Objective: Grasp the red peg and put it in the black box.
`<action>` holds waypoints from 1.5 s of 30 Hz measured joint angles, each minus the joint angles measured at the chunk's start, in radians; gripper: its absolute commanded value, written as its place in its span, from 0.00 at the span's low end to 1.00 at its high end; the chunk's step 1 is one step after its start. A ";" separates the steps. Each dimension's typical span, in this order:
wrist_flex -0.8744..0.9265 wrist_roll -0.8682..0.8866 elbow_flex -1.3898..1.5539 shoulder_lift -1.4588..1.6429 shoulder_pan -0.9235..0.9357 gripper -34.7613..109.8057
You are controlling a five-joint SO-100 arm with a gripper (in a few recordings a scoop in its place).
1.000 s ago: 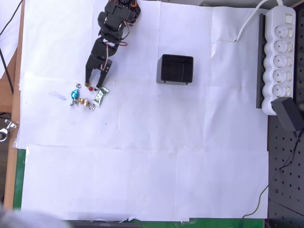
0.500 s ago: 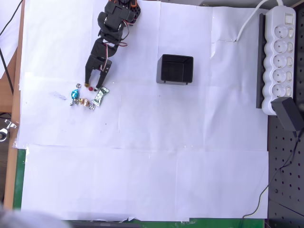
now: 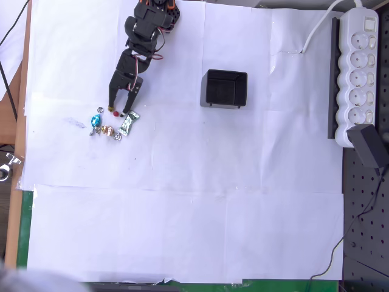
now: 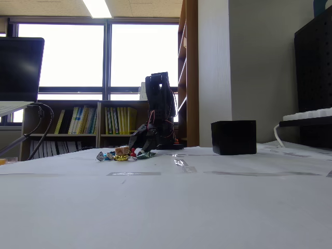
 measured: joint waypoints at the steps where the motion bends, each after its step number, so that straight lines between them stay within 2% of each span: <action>1: 0.000 0.000 0.000 0.000 0.000 0.33; 45: -0.008 -0.002 0.011 0.018 0.000 0.30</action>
